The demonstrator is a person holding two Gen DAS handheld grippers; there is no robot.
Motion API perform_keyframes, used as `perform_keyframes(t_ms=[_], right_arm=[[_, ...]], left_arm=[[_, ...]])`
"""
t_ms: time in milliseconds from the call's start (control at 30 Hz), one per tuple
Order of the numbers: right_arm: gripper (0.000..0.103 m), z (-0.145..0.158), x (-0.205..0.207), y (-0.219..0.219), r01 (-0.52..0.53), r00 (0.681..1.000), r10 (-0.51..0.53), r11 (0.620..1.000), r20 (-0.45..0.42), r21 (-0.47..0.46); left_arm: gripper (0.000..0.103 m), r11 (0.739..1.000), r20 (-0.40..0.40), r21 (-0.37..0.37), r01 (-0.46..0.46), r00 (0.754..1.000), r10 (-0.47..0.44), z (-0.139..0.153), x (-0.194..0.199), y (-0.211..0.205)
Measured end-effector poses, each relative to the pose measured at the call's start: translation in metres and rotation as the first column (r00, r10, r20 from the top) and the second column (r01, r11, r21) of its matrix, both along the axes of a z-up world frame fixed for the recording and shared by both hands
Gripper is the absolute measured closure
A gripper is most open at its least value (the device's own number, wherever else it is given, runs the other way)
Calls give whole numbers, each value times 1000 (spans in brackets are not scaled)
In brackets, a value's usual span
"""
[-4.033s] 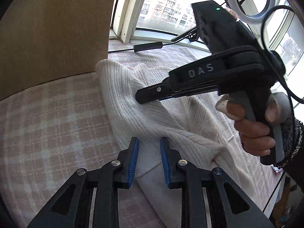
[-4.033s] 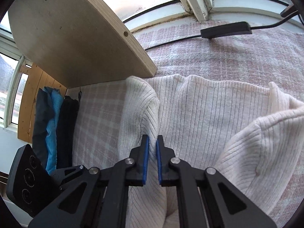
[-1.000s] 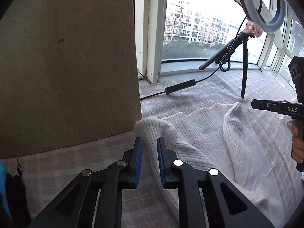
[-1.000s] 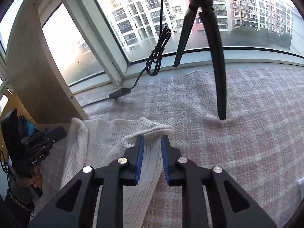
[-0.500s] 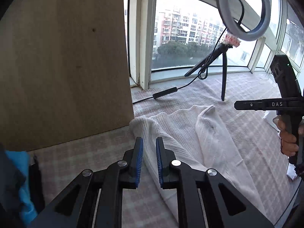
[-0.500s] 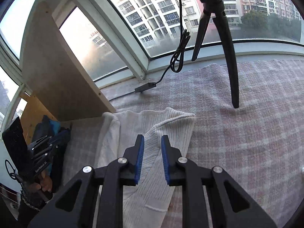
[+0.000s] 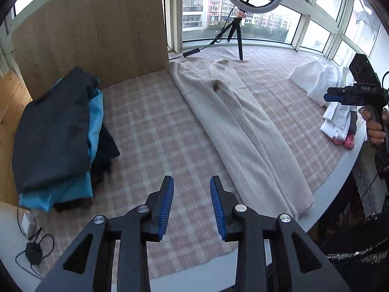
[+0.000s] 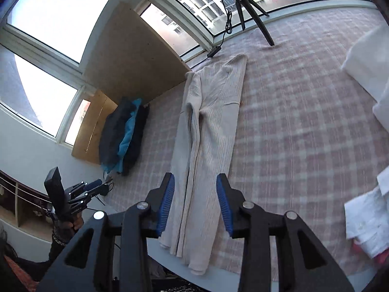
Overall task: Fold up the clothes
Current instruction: 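Move both tools to the hem end of the folded cardigan strip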
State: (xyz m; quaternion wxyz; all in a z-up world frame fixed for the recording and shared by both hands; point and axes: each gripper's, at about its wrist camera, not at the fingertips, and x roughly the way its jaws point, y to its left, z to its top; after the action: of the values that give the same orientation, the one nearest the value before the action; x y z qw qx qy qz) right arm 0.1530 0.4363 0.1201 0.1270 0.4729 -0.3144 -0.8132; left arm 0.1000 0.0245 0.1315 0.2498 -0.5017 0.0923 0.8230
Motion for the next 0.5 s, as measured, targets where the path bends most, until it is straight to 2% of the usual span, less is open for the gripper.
perform_keyframes(t_ms=[67, 133, 233, 400, 500], right_arm=[[61, -21, 28, -24, 51, 997, -52, 998, 50, 30], [61, -52, 40, -57, 37, 992, -43, 998, 115, 53], [61, -83, 46, -95, 18, 986, -40, 991, 163, 136], [61, -107, 38, -123, -12, 982, -35, 969, 187, 246], [61, -117, 33, -130, -17, 977, -50, 951, 207, 308]], left_arm=[[68, 996, 118, 90, 3, 993, -13, -31, 14, 4], [68, 993, 191, 114, 24, 981, -46, -63, 28, 21], [68, 992, 233, 124, 36, 970, -64, -96, 39, 48], [68, 986, 312, 163, -20, 949, -32, -123, 38, 72], [68, 989, 330, 150, 6, 942, -55, -132, 45, 85]])
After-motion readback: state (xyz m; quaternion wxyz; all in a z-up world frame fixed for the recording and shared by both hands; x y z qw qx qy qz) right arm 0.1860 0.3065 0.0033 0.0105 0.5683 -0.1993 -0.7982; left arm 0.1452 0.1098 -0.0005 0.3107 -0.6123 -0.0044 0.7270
